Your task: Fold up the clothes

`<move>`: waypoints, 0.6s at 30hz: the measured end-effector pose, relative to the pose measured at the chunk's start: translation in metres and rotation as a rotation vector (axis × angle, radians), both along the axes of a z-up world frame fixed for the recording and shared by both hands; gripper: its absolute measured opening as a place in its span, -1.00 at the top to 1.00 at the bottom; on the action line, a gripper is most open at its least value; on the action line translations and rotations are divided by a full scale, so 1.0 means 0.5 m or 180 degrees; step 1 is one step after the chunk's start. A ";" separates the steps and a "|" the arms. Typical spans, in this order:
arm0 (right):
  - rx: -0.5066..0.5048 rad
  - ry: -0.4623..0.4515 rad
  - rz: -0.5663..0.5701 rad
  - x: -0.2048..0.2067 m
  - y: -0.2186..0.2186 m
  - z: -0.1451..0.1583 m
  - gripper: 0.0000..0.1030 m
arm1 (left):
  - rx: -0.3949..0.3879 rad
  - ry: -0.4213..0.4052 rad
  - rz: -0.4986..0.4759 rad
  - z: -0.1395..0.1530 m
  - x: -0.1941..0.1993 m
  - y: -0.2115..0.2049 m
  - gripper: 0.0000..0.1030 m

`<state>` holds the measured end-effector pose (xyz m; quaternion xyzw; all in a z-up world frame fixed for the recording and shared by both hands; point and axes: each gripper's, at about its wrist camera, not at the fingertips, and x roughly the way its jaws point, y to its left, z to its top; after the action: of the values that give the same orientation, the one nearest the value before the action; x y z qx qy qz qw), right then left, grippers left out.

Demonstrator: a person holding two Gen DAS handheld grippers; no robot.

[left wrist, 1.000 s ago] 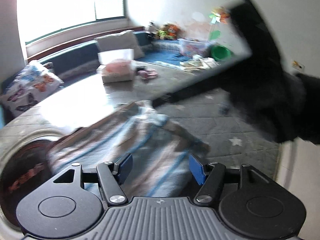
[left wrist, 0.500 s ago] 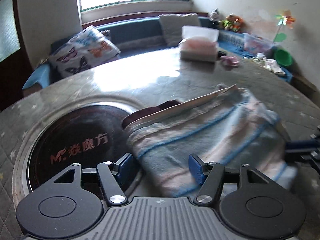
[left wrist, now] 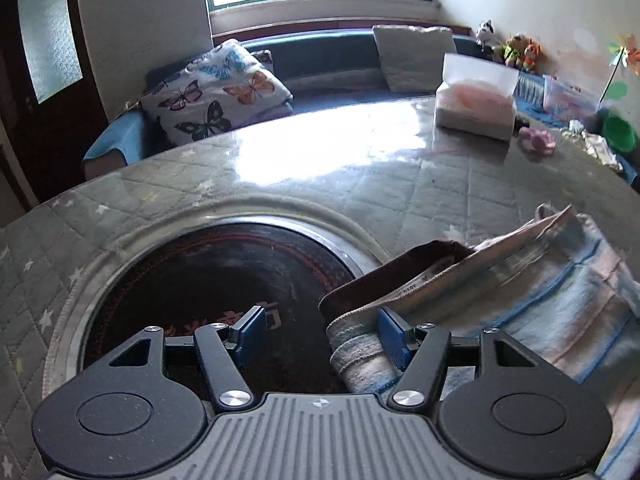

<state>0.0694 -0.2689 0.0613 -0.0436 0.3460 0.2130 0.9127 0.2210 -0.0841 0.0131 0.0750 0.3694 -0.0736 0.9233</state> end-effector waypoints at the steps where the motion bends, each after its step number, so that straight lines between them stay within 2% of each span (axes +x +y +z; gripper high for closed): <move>1: -0.0004 -0.0015 0.0021 -0.002 0.004 0.004 0.49 | -0.0006 -0.0009 -0.0038 0.005 -0.012 -0.001 -0.27; 3: -0.0011 -0.0046 0.0065 -0.005 0.011 0.013 0.41 | -0.0011 -0.0025 -0.0112 0.016 -0.038 -0.003 -0.31; 6: -0.0028 -0.0138 0.0190 -0.011 0.038 0.022 0.32 | 0.0001 -0.0033 -0.0236 0.022 -0.086 -0.014 -0.49; 8: -0.0053 -0.0182 0.0265 -0.014 0.056 0.024 0.18 | 0.0011 -0.0042 -0.0314 0.022 -0.121 -0.019 -0.56; 10: -0.0095 -0.0191 0.0326 -0.017 0.074 0.018 0.17 | 0.0035 -0.0055 -0.0357 0.018 -0.151 -0.022 -0.67; 13: -0.0220 -0.0187 0.0393 -0.031 0.098 -0.001 0.12 | 0.0080 -0.0076 -0.0400 0.012 -0.192 -0.025 -0.71; 14: -0.0317 -0.0227 0.0422 -0.041 0.106 -0.008 0.06 | 0.0104 -0.0084 -0.0413 0.008 -0.204 -0.026 -0.71; 18: -0.0608 -0.0362 0.0510 -0.075 0.127 -0.019 0.04 | 0.0150 -0.0091 -0.0359 -0.005 -0.229 -0.021 -0.77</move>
<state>0.0321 -0.2052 0.0516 -0.1698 0.3078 0.2485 0.9026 0.1064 -0.0945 0.0108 0.1185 0.3530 -0.1158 0.9208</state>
